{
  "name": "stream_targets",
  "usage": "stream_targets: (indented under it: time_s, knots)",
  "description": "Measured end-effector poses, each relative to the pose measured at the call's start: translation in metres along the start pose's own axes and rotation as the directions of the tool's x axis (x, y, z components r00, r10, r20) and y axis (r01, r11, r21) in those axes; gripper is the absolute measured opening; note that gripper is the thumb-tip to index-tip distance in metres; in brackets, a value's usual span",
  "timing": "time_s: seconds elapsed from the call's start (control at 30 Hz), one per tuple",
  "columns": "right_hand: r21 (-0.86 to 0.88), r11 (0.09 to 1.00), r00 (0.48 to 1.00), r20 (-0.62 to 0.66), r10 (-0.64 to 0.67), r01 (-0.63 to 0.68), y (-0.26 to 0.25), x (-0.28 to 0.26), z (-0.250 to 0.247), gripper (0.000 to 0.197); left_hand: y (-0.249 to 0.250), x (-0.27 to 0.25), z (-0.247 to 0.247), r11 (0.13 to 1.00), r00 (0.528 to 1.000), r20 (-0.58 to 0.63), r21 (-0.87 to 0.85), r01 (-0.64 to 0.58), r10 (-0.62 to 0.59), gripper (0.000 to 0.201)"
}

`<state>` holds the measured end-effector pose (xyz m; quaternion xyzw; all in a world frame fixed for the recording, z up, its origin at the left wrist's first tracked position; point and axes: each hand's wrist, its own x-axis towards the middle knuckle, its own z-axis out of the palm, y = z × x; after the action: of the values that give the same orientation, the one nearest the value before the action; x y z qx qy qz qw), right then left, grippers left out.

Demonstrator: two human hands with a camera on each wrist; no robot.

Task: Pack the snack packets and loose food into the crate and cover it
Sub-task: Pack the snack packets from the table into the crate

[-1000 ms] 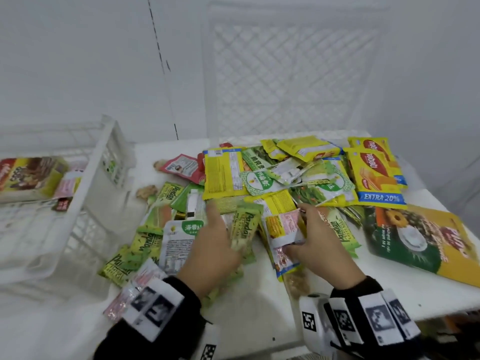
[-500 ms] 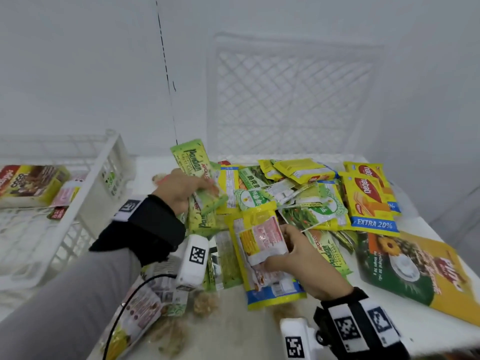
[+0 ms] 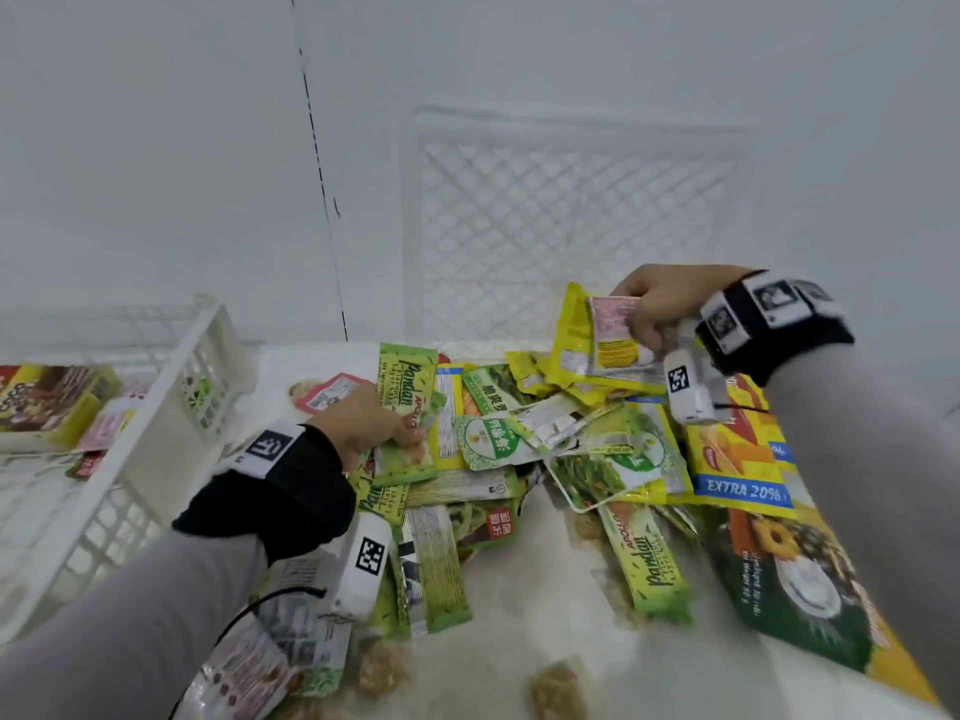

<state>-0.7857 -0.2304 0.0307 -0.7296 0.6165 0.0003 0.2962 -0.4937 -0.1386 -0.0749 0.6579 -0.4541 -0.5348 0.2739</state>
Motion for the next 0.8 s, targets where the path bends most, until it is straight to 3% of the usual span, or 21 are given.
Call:
stream_targets:
  time_s: [0.1, 0.23, 0.47, 0.6, 0.8]
  knots:
    - [-0.193, 0.977, 0.991, 0.088, 0.105, -0.086, 0.006, 0.038, 0.001, 0.03, -0.002, 0.002, 0.001, 0.997, 0.997, -0.063, 0.071, -0.03, 0.035, 0.029]
    - [-0.228, 0.968, 0.978, 0.152, 0.142, -0.105, 0.013, 0.067, 0.011, 0.034, -0.003, 0.005, 0.004, 0.984, 0.997, -0.023, 0.16, -0.072, 0.077, 0.024]
    - [-0.371, 0.925, 0.937, 0.286, 0.202, -0.086, 0.005, 0.078, 0.035, 0.047, -0.003, 0.004, 0.002, 0.995, 0.998, 0.038, 0.093, -0.045, 0.041, 0.038]
    - [-0.38, 0.924, 0.953, 0.261, 0.152, -0.043, 0.0, 0.076, 0.038, 0.039, -0.006, 0.005, 0.001, 0.996, 0.996, 0.023, 0.008, -0.083, 0.083, 0.029]
    - [-0.319, 0.944, 0.988, 0.15, -0.039, 0.086, -0.015, 0.05, 0.03, 0.022, 0.0, -0.002, -0.005, 0.989, 0.989, -0.035, -0.021, -0.147, 0.147, 0.029]
